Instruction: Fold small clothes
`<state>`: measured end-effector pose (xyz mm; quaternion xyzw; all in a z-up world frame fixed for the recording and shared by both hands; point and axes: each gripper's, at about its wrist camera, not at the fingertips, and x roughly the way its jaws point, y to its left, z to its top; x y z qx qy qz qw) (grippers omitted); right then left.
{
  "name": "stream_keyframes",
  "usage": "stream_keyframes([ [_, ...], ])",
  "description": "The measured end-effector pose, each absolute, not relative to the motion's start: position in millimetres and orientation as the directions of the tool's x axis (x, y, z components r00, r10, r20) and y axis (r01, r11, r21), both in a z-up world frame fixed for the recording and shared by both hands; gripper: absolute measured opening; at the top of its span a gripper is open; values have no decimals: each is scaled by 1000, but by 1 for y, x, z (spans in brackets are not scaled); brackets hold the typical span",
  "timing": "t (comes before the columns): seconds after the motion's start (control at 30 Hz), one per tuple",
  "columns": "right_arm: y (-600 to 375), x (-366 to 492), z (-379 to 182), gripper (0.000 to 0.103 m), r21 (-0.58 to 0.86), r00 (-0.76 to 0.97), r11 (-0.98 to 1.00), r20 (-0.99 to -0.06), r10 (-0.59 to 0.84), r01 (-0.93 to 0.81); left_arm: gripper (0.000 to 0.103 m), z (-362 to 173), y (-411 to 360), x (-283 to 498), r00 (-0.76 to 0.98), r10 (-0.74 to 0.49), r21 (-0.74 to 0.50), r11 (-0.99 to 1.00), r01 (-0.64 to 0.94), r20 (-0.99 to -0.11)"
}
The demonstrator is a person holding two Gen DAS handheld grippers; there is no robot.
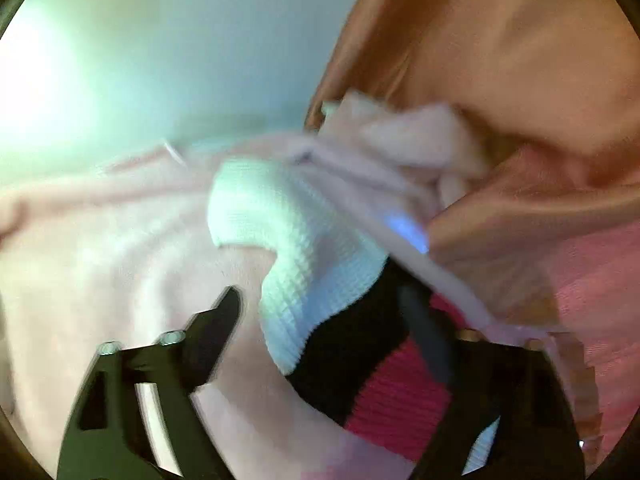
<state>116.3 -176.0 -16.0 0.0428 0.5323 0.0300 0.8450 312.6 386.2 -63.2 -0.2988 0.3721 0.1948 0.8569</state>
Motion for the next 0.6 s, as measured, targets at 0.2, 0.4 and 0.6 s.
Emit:
stream_keyframes([
  [0.2,-190,118,-17,58,103,436,994,-897,77,37,10,-74,380,314,642,65,-401,732,-551,-764],
  [0.4,-217,123,1,58,106,484,989,-874,44,101,9,49,245,268,843,20,-317,921,-225,-538],
  [0.6,-259,126,15,59,138,511,968,-859,12,209,12,93,58,214,833,-288,-292,943,160,-472],
])
